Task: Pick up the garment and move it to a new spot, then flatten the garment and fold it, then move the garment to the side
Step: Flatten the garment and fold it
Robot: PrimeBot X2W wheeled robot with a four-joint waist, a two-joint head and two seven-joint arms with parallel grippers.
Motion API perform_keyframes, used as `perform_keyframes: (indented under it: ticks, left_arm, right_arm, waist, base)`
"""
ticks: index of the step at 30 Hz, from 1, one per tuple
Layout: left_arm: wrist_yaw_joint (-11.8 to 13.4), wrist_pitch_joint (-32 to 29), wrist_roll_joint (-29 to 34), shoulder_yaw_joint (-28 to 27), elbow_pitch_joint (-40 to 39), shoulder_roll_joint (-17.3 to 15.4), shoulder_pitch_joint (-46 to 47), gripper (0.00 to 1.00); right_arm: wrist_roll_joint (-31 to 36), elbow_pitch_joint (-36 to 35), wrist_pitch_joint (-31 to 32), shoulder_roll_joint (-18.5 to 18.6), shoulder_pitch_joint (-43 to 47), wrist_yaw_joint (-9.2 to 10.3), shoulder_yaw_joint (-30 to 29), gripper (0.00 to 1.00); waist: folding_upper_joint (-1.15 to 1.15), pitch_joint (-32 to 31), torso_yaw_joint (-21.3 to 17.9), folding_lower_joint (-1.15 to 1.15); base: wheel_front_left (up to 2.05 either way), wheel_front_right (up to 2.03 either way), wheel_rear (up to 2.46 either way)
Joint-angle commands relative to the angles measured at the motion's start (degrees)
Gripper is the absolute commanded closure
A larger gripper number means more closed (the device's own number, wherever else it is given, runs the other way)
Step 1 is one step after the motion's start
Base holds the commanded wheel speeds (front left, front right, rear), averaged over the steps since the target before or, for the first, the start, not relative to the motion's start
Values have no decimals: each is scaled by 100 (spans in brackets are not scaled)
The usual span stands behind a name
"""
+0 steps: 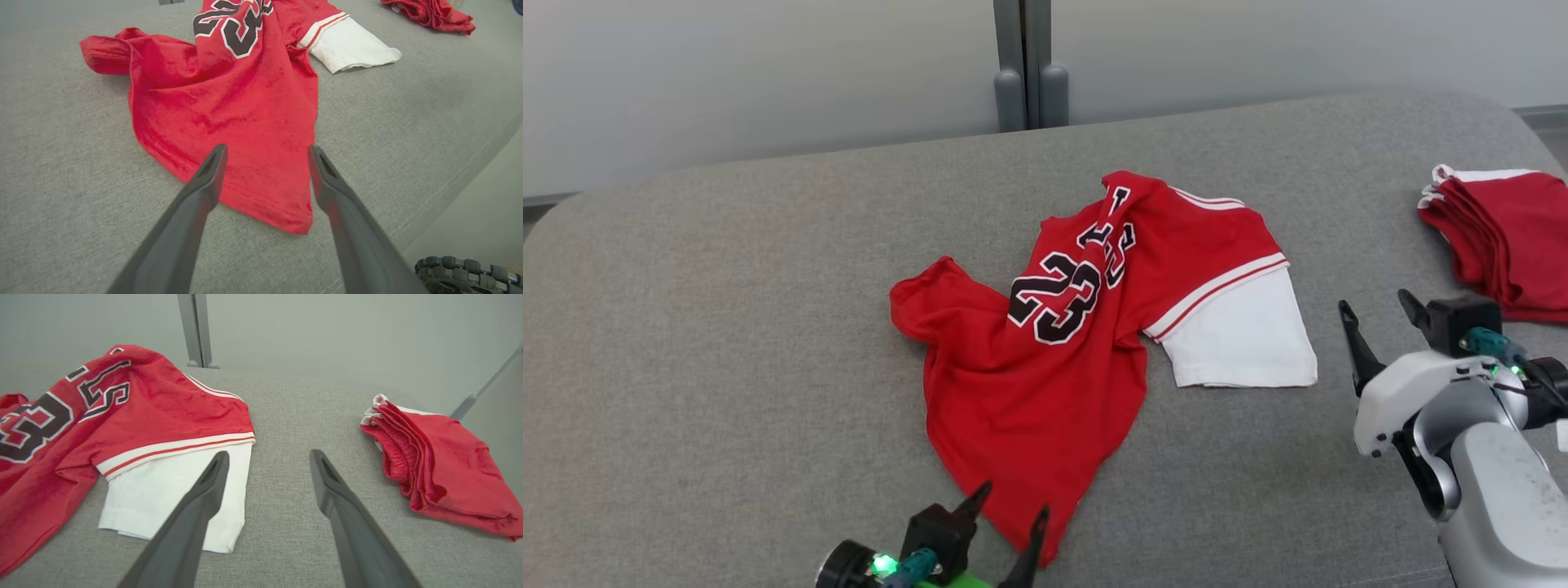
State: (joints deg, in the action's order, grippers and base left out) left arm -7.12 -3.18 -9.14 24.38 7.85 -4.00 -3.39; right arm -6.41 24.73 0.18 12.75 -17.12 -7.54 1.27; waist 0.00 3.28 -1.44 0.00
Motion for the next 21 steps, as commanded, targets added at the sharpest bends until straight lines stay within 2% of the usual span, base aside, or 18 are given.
perform_keyframes:
  ticks: [1,8,14,21]
  left_arm:
    - [-31,-85,-53,92,72,-25,122,0]
    - [-37,-438,-258,511,449,-42,417,0]
    - [-40,-379,-316,594,732,-102,626,0]
    - [-35,-503,-406,605,981,-163,687,0]
  right_arm:
    - [17,161,139,-57,-188,11,-4,0]
    - [97,1085,695,-528,-721,11,-62,0]
    - [93,1559,677,-716,-955,11,-162,0]
    - [195,1903,648,-773,-1132,11,-117,0]
  waist:
    - [0,249,-82,0]
    - [0,648,-96,0]
    - [0,828,-36,0]
    - [0,906,-78,0]
  base:
    - [0,0,0]
    - [0,0,0]
    - [0,0,0]
    - [0,0,0]
